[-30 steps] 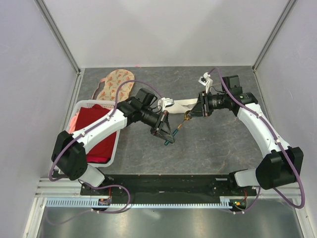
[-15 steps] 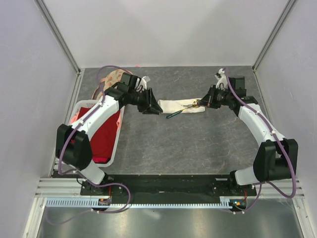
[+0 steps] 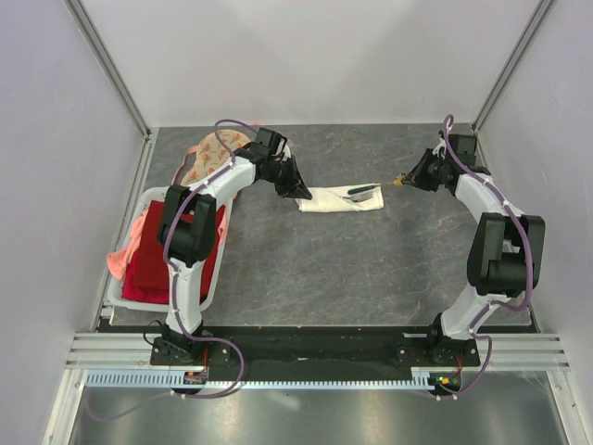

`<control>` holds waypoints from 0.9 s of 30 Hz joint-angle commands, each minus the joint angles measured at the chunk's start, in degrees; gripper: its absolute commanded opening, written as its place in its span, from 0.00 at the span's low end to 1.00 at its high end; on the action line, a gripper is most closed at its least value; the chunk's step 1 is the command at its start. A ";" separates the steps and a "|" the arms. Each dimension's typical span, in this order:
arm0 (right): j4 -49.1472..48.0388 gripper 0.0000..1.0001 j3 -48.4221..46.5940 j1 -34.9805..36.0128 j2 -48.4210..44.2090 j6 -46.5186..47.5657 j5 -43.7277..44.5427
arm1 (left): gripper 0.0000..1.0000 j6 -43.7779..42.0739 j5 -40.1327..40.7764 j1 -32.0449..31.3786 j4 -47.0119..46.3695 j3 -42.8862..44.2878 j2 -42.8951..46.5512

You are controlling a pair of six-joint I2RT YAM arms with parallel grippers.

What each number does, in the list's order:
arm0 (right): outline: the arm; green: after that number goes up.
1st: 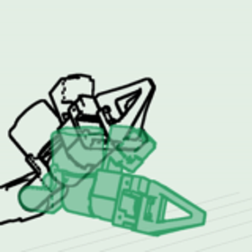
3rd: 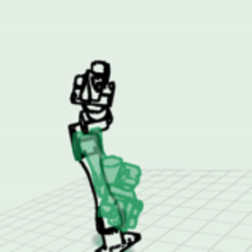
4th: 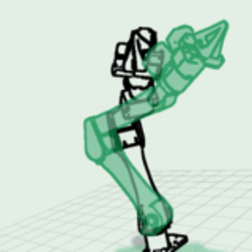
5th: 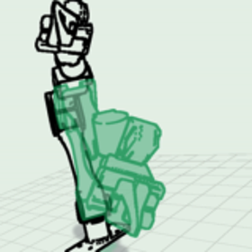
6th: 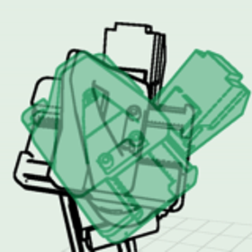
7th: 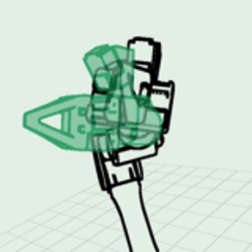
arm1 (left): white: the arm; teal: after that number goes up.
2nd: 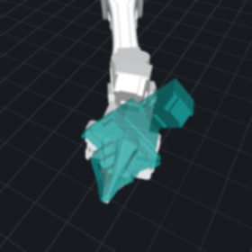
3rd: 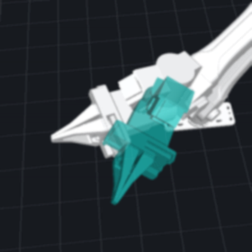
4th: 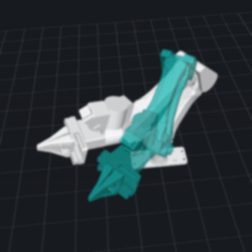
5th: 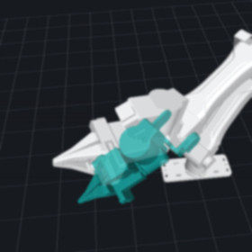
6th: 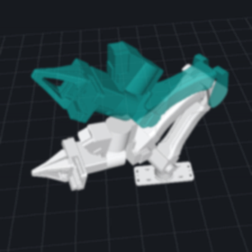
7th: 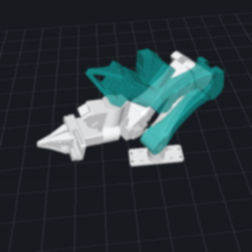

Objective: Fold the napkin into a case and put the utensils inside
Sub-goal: Insert the spoon into the folded napkin.

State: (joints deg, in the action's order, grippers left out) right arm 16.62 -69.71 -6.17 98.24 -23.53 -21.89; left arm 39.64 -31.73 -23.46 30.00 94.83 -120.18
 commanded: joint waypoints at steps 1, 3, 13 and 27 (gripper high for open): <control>-5.10 0.00 -4.99 -0.24 3.01 -2.22 0.10 | 0.03 1.05 1.49 1.22 -1.79 6.42 -3.21; -6.16 0.00 -4.91 -0.24 4.33 -3.27 -0.17 | 0.03 1.41 1.14 1.58 -1.79 7.56 -5.41; -9.50 0.00 -5.88 -0.07 8.73 -5.56 -3.42 | 0.02 1.50 2.72 2.81 -1.79 9.50 -9.72; -13.19 0.00 -3.59 3.18 10.13 -7.85 -6.67 | 0.02 0.53 4.22 2.98 -1.79 5.55 -9.72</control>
State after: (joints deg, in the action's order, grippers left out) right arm 7.03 -73.06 -4.10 108.09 -30.24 -26.44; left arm 39.70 -28.71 -20.69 29.43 101.41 -130.06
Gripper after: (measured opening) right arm 0.021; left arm 0.025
